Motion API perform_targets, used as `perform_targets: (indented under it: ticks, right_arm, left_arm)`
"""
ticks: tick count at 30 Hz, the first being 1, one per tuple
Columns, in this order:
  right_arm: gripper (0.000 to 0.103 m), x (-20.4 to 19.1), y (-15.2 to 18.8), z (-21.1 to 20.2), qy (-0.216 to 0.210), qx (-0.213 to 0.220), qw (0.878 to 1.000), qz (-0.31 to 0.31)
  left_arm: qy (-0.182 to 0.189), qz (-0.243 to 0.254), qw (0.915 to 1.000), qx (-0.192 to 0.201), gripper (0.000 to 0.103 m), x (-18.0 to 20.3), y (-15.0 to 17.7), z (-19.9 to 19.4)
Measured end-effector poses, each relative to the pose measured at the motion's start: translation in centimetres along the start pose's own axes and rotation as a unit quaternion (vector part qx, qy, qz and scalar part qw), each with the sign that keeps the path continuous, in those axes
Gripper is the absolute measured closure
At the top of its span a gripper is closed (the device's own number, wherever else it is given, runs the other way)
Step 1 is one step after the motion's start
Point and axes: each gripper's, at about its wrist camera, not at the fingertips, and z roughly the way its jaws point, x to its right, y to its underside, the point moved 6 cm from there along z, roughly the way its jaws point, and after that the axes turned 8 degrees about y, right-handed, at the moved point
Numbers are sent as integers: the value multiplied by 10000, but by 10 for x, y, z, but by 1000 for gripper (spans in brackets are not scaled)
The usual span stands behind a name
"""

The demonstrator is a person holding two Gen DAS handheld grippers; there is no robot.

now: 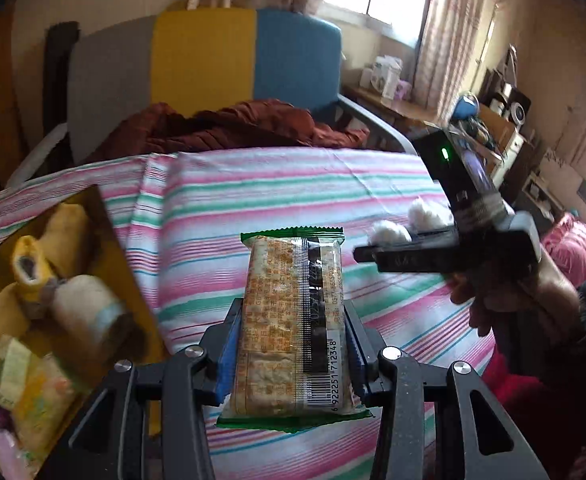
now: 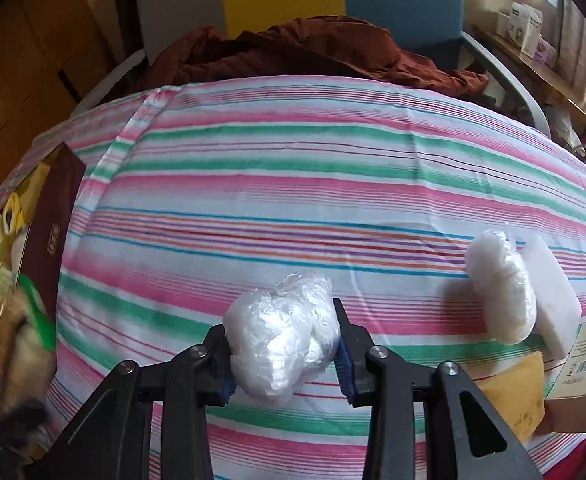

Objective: Organize objects
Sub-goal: 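Carry the cracker packet and plastic bundle into the gold tray and release both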

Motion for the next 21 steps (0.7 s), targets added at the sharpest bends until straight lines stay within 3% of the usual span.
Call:
perform_targets:
  ticks: [6, 11, 21]
  right_arm:
    - [65, -21, 4, -12, 25, 30, 9998, -212]
    - [65, -52, 3, -41, -106, 276, 9990, -329]
    - [65, -156, -2, -103, -877, 849, 9896, -767]
  left_arm:
    - [-414, -461, 9975, 341, 58, -56, 3, -54]
    - [-831, -998, 9899, 571, 58, -112, 18, -92]
    - [-1282, -2123, 9634, 1016, 58, -201, 51, -159]
